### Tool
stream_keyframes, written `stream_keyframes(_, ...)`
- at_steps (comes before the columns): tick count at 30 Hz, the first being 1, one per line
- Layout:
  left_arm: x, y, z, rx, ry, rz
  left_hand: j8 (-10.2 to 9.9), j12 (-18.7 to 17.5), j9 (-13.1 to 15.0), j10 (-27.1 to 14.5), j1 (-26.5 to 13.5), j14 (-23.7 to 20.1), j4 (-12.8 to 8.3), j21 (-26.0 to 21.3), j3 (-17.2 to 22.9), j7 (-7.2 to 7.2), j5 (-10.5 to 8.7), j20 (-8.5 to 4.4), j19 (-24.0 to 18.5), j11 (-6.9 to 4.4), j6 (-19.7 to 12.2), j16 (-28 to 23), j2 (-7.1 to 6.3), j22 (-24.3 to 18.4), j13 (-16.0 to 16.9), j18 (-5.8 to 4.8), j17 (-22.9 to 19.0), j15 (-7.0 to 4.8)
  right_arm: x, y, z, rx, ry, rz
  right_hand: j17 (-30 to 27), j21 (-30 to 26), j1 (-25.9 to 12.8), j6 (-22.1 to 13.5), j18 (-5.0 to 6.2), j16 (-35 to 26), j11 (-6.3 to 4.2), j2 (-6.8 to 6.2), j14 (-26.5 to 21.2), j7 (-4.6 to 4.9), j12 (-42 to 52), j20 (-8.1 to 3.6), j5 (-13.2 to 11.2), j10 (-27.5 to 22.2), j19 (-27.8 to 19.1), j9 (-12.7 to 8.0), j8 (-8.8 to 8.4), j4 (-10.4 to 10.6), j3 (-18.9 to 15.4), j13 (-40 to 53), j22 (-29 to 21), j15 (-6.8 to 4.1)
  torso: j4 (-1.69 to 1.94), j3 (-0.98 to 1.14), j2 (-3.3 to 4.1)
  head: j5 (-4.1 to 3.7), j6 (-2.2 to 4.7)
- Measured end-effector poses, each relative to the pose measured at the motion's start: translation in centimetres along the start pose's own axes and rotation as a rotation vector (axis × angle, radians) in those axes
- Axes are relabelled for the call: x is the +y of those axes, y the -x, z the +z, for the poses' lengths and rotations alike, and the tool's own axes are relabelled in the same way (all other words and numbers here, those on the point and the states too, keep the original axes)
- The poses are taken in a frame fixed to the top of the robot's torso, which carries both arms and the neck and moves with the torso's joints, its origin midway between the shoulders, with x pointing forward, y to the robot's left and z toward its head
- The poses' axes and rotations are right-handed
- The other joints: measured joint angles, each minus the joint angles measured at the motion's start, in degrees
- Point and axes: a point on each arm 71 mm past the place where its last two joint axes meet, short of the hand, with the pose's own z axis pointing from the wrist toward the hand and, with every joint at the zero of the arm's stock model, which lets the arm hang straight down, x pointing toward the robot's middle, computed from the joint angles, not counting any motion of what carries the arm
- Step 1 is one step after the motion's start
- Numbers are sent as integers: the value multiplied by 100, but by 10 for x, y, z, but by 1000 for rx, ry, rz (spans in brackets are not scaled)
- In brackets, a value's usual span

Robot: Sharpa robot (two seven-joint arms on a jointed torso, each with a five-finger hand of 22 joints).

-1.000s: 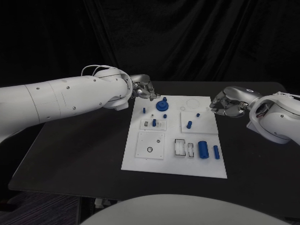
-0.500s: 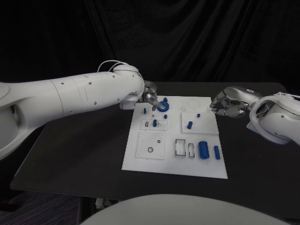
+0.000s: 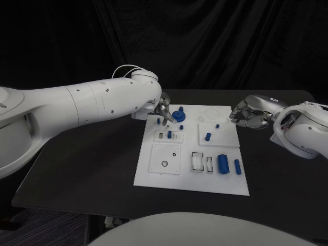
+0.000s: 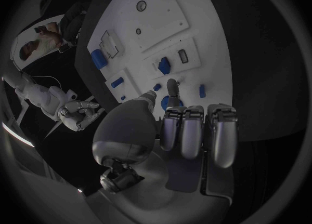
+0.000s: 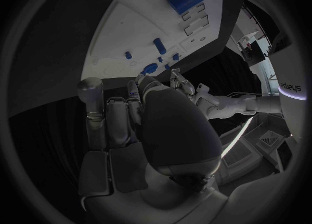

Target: Assemble the parts on the task board

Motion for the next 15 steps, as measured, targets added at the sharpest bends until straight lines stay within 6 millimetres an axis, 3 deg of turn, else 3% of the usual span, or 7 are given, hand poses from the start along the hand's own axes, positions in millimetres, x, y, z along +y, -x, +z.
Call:
stream_keyframes(5,-2,-3,1,10,2,4,-135,0,-122,0,144,0,-108,0,9,10,137,0,0,0,30,0,-26,0,0,0,0,0,0,0,0,-1,1,1,0,0,0,0,0,0,0,0,0,0,0,0,0,0,0,0,0,0,0,0,0,0,-10,-8,10,16,0)
stream_keyframes(15,-6,-14,7,32,-9,6,-195,0,-183,0,168,0,-120,0,9,10,169,0,0,0,29,0,-8,0,0,0,0,0,1,0,0,-2,2,1,0,0,24,0,0,0,0,24,0,0,0,0,22,0,0,-1,-22,-1,33,4,0,0,-25,-17,30,39,0)
